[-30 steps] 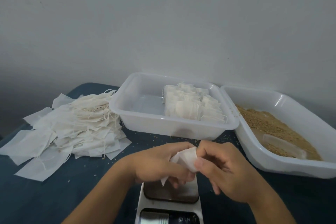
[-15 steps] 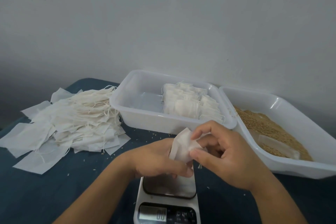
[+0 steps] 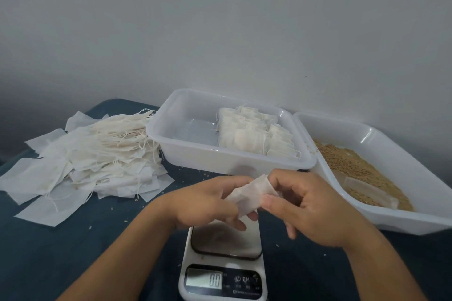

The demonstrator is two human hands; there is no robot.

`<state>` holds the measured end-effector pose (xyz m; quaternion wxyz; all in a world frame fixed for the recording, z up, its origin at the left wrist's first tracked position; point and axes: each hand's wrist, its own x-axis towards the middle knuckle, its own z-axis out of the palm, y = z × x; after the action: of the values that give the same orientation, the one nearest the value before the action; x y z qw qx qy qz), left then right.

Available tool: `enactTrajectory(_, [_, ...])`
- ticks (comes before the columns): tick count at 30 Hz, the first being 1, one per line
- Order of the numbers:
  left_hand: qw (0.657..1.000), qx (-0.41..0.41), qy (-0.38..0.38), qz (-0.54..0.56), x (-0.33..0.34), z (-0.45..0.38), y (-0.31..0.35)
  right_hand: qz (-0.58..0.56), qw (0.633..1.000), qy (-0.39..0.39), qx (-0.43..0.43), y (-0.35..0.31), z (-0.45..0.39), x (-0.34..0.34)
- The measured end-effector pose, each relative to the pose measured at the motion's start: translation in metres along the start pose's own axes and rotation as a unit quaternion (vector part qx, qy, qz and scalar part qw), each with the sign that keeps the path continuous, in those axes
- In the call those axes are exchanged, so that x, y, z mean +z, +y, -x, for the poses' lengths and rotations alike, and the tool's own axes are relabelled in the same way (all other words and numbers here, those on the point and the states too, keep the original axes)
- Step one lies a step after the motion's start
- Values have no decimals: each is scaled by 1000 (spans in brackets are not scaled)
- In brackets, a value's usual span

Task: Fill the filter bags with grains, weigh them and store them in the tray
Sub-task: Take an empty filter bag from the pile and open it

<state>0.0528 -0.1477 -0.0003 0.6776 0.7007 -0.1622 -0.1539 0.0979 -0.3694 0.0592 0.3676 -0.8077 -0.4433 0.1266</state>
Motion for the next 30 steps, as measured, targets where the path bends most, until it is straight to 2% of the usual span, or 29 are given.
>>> enactTrajectory(5, [997, -15, -42, 60, -3, 5, 2, 12, 1000, -14, -5, -7, 3, -8])
enactTrajectory(11, [992, 46, -113, -26, 8, 1, 13, 98, 994, -36, -28, -16, 1, -10])
enactTrajectory(15, [999, 25, -38, 11, 2, 3, 6, 178, 982, -21, -57, -19, 0, -10])
enactTrajectory(18, [998, 34, -37, 33, -2, 4, 4, 157, 986, -37, -41, -18, 1, -9])
enactTrajectory(22, [997, 35, -60, -14, 4, 2, 7, 138, 989, -50, -23, -14, 1, -7])
enactTrajectory(30, [998, 59, 30, 8, 5, 0, 3, 87, 996, 13, -18, -7, 3, 0])
